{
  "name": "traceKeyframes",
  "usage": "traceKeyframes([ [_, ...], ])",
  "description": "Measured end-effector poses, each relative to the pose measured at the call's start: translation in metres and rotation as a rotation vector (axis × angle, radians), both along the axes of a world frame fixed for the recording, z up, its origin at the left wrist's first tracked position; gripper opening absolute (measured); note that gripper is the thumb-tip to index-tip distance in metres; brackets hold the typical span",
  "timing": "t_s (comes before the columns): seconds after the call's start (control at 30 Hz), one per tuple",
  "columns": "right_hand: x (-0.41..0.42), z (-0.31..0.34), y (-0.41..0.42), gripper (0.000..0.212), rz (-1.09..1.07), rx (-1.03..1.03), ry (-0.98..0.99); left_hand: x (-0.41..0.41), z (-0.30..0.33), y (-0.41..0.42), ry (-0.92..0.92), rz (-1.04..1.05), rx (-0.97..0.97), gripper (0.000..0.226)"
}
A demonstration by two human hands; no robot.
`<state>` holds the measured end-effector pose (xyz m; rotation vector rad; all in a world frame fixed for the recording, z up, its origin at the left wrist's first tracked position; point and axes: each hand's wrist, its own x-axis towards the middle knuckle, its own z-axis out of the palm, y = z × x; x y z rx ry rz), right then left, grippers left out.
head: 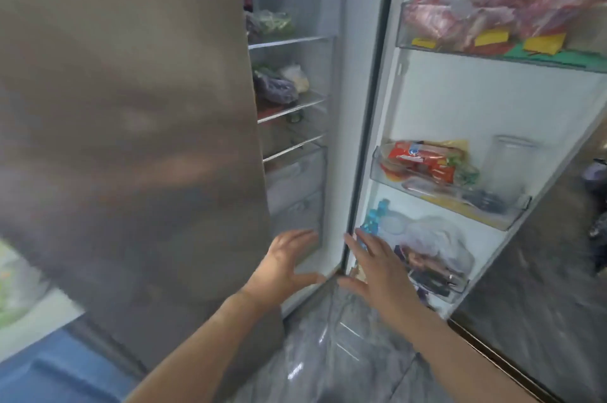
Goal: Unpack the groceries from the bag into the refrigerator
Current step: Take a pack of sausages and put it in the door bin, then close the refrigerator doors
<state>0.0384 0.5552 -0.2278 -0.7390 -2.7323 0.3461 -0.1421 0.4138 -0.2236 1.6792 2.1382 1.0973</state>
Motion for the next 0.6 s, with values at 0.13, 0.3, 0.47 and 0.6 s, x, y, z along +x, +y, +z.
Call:
traceKeyframes([
  [0.13, -0.003, -0.010, -0.095, 0.080, 0.152, -0.055, -0.018, 0.018, -0.009, -0.122, 0.004, 0.144, -0.075, 0.094],
  [0.3, -0.024, -0.009, -0.218, 0.084, 0.353, -0.066, -0.047, 0.023, -0.018, -0.270, 0.016, 0.334, -0.131, 0.103],
  [0.47, -0.051, 0.003, -0.335, 0.082, 0.516, -0.043, -0.066, 0.023, -0.022, -0.401, -0.013, 0.530, -0.139, 0.109],
  [0.6, -0.077, -0.002, -0.435, 0.081, 0.630, -0.069, -0.064, 0.025, -0.042, -0.515, -0.071, 0.651, -0.179, 0.107],
])
